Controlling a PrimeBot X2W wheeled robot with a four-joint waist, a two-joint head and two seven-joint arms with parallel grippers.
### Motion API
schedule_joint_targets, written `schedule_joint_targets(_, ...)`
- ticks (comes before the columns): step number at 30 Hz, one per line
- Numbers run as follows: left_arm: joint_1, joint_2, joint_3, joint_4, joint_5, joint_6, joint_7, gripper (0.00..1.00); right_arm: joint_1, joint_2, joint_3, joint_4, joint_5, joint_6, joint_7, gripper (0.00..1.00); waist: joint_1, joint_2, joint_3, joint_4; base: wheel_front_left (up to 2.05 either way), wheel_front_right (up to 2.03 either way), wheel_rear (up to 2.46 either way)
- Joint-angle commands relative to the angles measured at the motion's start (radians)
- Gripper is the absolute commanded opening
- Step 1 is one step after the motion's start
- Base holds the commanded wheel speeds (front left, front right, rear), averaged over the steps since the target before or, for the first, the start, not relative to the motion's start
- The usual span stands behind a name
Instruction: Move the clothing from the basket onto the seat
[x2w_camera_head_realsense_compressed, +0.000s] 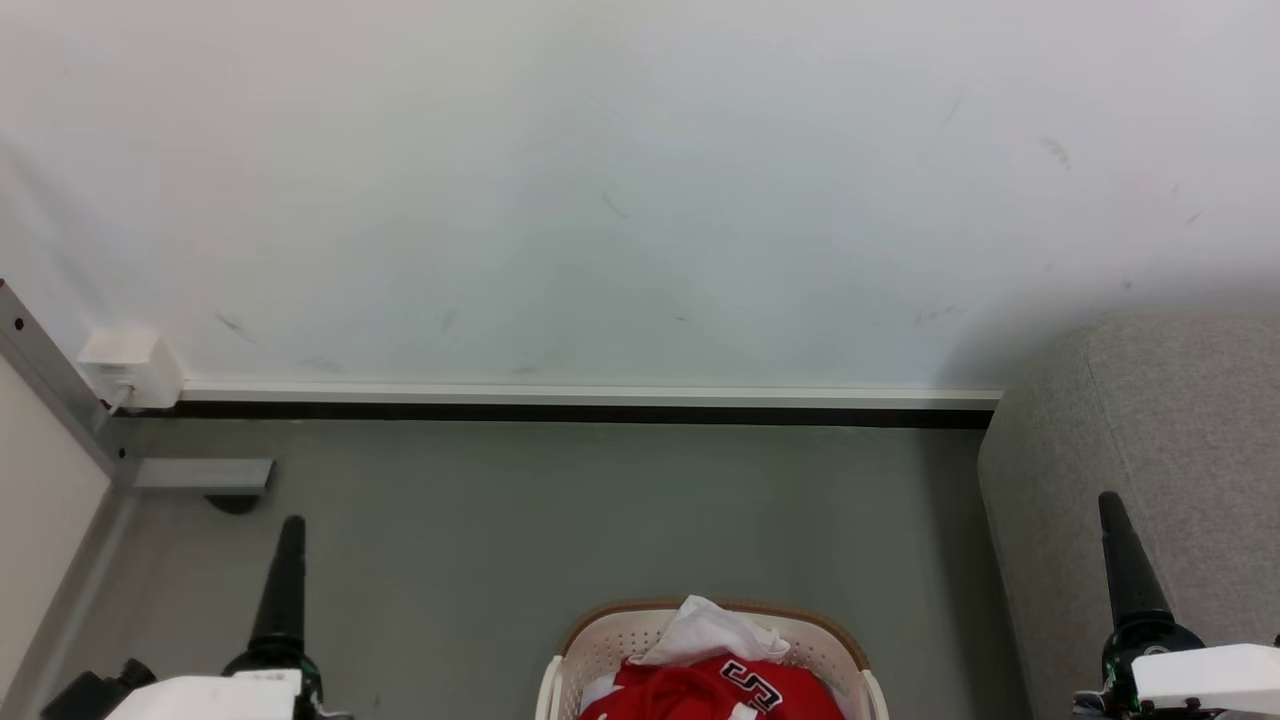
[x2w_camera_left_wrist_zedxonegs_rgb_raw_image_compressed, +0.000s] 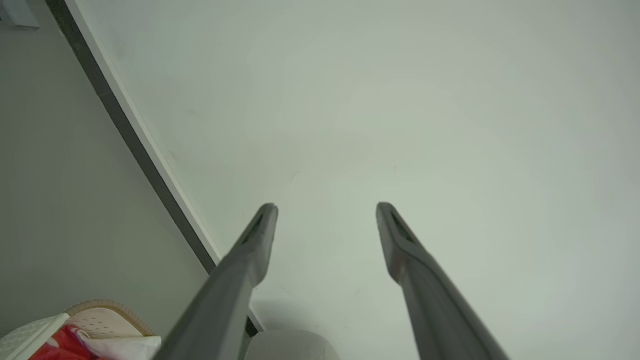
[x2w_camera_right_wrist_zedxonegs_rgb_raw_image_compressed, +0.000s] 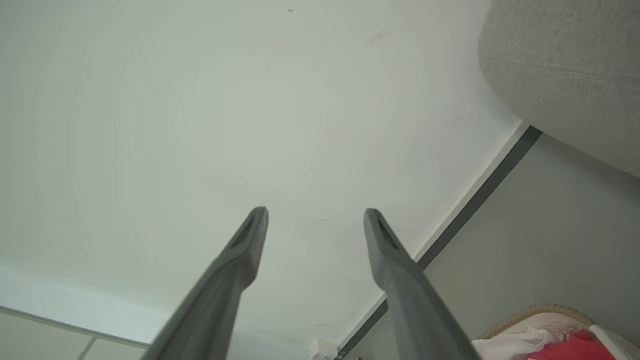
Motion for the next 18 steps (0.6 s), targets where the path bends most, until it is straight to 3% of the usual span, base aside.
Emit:
schedule_joint_targets(1,-0.018,0.008,0.003,-0.023,0.038,-0.005,-0.009,1.0,-0.027,-0.014,0.006,-0.02,-0.032,-0.001,-0.009,1.0,0.0,0.0,0.0,0.0,0.0,0.0,0.0)
schedule_joint_targets(10,-0.012,0.009,-0.01,-0.049,0.23,-0.004,-0.042,1.0,-0.032,-0.028,0.034,-0.026,-0.19,-0.001,-0.041,1.0,0.0,0.0,-0.001,-0.003,0.0,0.0,0.0)
schedule_joint_targets(18,-0.001,0.009,-0.037,-0.044,0.433,0.022,-0.068,1.0,-0.035,-0.042,0.056,-0.025,-0.329,-0.001,-0.068,1.0,0.0,0.0,-0.003,-0.006,0.0,0.0,0.0)
